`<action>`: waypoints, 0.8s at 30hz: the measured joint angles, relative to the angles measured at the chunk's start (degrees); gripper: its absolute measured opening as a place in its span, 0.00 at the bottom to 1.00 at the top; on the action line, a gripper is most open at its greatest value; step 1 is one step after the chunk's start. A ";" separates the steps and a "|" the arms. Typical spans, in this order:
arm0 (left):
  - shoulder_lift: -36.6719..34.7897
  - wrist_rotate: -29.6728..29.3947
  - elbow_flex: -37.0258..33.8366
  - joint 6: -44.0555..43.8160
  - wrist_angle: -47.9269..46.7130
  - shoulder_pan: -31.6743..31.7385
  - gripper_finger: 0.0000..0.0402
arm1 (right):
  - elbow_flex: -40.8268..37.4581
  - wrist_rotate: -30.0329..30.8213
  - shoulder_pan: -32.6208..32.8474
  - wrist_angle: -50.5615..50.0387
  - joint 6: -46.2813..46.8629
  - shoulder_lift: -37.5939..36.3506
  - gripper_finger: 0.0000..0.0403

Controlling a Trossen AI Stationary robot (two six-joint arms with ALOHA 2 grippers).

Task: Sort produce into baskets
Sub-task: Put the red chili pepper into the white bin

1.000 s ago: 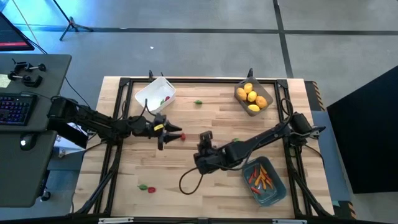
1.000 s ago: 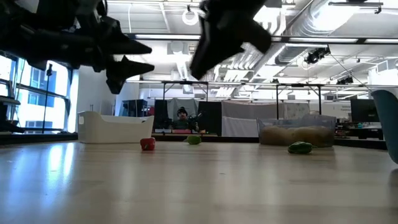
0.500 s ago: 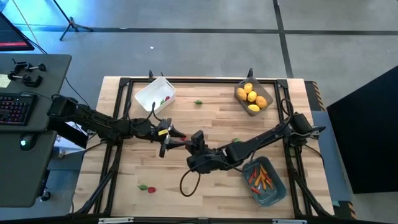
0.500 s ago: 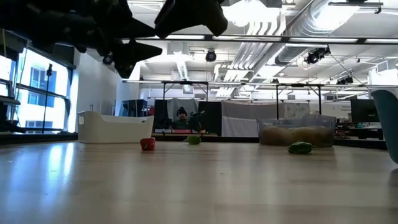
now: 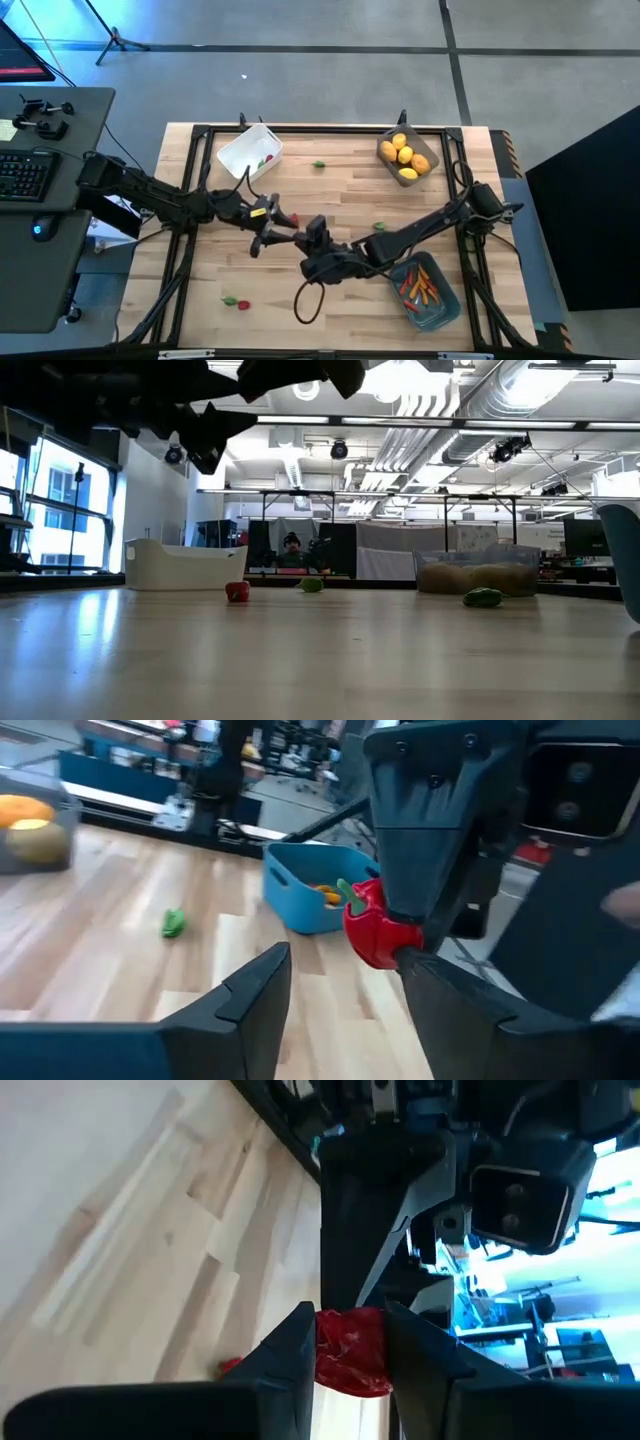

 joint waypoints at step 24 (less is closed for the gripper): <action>0.00 7.60 0.13 -3.97 4.50 1.71 0.39 | 0.04 -1.73 -0.30 5.11 -0.98 0.11 0.22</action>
